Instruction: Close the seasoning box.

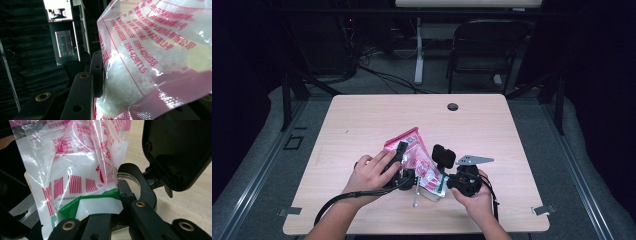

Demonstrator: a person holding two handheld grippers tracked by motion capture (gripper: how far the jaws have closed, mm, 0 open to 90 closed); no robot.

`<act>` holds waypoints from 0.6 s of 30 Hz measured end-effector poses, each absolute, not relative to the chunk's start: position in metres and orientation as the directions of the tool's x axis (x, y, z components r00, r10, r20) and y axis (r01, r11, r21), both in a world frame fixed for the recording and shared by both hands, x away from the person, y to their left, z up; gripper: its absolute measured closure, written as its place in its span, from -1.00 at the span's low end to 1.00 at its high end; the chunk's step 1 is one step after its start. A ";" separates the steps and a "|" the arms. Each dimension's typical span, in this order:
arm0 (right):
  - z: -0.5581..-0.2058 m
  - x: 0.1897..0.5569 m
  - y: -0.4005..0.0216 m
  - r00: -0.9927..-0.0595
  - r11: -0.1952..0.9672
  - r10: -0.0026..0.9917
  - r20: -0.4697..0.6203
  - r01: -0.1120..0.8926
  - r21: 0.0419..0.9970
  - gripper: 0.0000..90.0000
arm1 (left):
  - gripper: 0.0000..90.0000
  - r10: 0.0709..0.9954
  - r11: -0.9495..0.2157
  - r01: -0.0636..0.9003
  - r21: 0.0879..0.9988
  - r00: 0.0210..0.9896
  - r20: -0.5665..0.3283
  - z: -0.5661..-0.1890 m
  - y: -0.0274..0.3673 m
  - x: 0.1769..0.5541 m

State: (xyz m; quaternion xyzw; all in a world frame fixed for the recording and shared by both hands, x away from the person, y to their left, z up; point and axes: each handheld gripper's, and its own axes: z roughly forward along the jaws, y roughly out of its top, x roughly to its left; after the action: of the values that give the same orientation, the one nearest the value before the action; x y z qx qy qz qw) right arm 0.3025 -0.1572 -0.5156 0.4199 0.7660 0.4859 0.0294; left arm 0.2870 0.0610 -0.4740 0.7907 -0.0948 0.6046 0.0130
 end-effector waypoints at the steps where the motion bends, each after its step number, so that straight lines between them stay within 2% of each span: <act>1: -0.516 0.303 -0.157 -0.644 0.174 0.674 0.361 0.614 0.770 0.99 | 0.60 -0.140 -0.981 -0.164 -0.100 0.251 0.958 -0.474 0.060 0.287; 18: -0.518 0.302 -0.149 -0.656 0.195 0.679 0.329 0.594 0.780 0.98 | 0.62 -0.108 -0.983 -0.171 -0.067 0.242 0.964 -0.469 0.059 0.283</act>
State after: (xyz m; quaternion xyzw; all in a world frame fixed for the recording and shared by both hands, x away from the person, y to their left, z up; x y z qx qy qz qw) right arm 0.3017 -0.1488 -0.5182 0.4124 0.7719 0.4819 0.0441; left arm 0.2832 0.0589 -0.4693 0.7875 -0.0884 0.6094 0.0257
